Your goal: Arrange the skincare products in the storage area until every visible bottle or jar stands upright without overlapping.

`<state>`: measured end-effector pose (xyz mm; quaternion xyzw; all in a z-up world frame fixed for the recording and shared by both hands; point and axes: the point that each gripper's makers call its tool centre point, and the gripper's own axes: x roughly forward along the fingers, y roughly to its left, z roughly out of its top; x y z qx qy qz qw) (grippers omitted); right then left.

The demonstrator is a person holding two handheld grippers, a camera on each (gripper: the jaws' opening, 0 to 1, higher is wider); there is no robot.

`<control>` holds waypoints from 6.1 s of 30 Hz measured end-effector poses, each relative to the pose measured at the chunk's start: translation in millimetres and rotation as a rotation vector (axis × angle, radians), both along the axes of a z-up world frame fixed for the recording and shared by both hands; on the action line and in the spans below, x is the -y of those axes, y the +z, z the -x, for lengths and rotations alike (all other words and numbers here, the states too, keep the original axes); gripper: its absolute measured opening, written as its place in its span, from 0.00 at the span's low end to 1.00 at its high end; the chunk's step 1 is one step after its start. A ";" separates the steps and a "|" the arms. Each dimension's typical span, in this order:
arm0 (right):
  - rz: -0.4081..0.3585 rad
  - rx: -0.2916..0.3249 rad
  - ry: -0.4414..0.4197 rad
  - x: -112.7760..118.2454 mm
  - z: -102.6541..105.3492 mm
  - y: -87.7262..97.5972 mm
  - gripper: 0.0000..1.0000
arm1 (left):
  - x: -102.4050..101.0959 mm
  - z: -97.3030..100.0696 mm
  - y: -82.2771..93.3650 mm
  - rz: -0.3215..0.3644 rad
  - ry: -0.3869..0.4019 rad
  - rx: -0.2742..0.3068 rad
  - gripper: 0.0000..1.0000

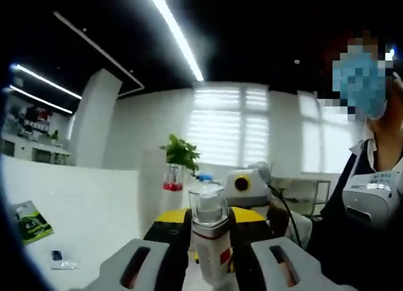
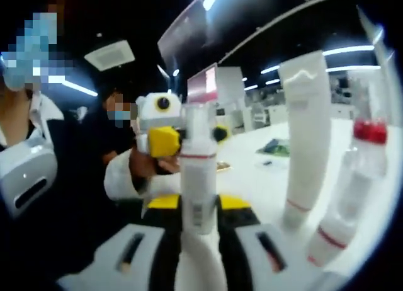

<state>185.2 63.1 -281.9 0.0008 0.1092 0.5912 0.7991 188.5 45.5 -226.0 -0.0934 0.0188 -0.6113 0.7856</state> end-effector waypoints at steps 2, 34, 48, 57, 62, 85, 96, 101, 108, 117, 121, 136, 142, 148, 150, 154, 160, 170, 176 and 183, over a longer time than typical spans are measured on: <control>-0.001 0.001 0.000 0.5 -0.7 0.1 0.20 | 2.8 -1.4 0.1 -0.008 0.006 -0.003 0.24; 0.214 0.394 -0.229 54.4 10.9 48.8 0.34 | 18.0 -38.9 -31.2 -0.268 0.304 0.007 0.22; 0.187 0.257 -0.381 84.9 12.9 55.0 0.70 | 20.3 -50.9 -31.4 -0.239 0.409 -0.055 0.22; 0.212 0.158 -0.471 101.1 9.8 43.8 0.96 | 28.4 -52.3 -32.8 -0.238 0.470 -0.077 0.22; 0.226 0.105 -0.477 104.3 11.5 36.5 1.00 | 30.3 -54.0 -32.9 -0.229 0.507 -0.097 0.22; 0.240 0.112 -0.456 103.6 26.2 38.7 1.00 | 29.8 -51.2 -33.1 -0.211 0.604 -0.003 0.22; 0.244 0.105 -0.442 102.8 24.9 35.2 1.00 | 31.0 -56.0 -33.3 -0.223 0.624 0.011 0.23; 0.242 0.100 -0.435 101.7 25.5 33.7 1.00 | 35.6 -55.1 -36.4 -0.231 0.611 0.002 0.30; 0.253 0.115 -0.429 101.4 26.6 34.2 1.00 | 36.4 -53.6 -33.5 -0.253 0.599 0.008 0.37; 0.258 0.125 -0.424 99.2 27.7 35.3 1.00 | 28.7 -47.2 -37.8 -0.290 0.598 0.010 0.37; 0.261 0.132 -0.424 99.4 28.4 36.1 1.00 | 22.1 -43.1 -46.6 -0.314 0.591 -0.003 0.36; 0.254 0.150 -0.404 93.9 31.4 39.9 1.00 | 24.1 -27.6 -73.5 -0.364 0.520 -0.066 0.30; 0.253 0.145 -0.405 95.5 31.3 38.0 1.00 | 28.1 -25.0 -76.0 -0.378 0.508 -0.059 0.31; 0.256 0.147 -0.410 97.6 30.8 38.0 1.00 | 28.3 -24.9 -76.9 -0.377 0.510 -0.065 0.31; 0.257 0.148 -0.412 98.1 30.5 38.3 1.00 | 25.8 -25.1 -76.2 -0.382 0.518 -0.058 0.31; 0.171 0.234 -0.440 97.6 26.4 63.0 0.98 | 13.5 -27.1 -69.0 -0.363 0.548 -0.054 0.32; 0.071 0.275 -0.427 95.8 34.3 86.7 0.95 | 1.3 -25.9 -60.0 -0.340 0.567 -0.062 0.36; 0.056 0.287 -0.351 77.6 43.1 86.7 0.81 | -25.3 -33.9 -44.0 -0.258 0.588 -0.087 0.40; 0.072 0.283 -0.341 72.7 38.6 79.4 0.72 | -46.4 -31.9 -40.8 -0.250 0.589 -0.100 0.40; 0.068 0.272 -0.305 59.0 43.8 77.4 0.68 | -80.2 -29.5 -40.2 -0.266 0.639 -0.102 0.40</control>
